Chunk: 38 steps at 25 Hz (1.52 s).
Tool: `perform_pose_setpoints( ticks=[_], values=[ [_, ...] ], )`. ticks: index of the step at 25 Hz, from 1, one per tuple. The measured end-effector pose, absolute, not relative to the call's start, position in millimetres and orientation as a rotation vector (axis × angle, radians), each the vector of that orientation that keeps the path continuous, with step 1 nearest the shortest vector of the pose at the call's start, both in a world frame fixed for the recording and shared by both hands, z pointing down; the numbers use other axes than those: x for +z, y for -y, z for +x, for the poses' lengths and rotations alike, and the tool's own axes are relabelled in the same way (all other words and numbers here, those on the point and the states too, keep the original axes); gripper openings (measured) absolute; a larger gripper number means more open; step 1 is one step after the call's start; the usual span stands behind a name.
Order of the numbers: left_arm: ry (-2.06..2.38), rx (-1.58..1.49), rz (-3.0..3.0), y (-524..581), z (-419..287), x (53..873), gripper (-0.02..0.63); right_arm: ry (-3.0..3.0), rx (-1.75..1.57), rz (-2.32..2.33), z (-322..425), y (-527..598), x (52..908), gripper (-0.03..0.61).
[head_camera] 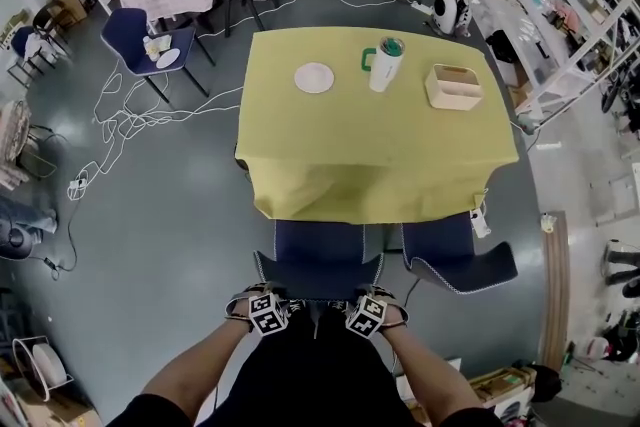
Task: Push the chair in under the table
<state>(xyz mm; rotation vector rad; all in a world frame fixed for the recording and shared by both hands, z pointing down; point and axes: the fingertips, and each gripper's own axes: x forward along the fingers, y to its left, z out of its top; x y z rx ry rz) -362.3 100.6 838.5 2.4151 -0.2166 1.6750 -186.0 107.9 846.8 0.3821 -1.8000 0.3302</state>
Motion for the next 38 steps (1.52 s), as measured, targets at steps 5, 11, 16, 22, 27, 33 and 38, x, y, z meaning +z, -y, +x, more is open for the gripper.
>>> perform_pose_setpoints(
  ticks=[5,11,16,22,27,33,38],
  values=[
    [0.190,1.683,2.425,-100.0,-364.0,837.9,0.146,1.807,0.315,0.377,-185.0,-108.6,849.1,0.143],
    [0.202,1.637,2.405,-98.3,-364.1,837.4,0.144,1.812,0.355,0.365,-188.1,-107.8,846.0,0.141],
    [0.212,1.629,2.408,-96.2,-363.9,838.2,0.144,1.807,0.380,0.391,-188.4,-106.1,845.5,0.141],
    [0.218,1.621,2.393,-95.2,-365.1,839.0,0.144,1.808,0.381,0.422,-189.3,-103.8,846.4,0.141],
    [0.230,1.606,2.398,-88.5,-364.3,836.0,0.144,1.821,0.384,0.446,-189.4,-96.5,842.8,0.141],
    [0.266,1.601,2.393,-76.8,-360.5,835.3,0.144,1.811,0.383,0.468,-185.0,-84.2,843.2,0.141],
    [0.333,1.606,2.373,-54.6,-361.2,841.8,0.143,1.798,0.380,0.488,-184.7,-63.5,849.2,0.141]
  ],
)
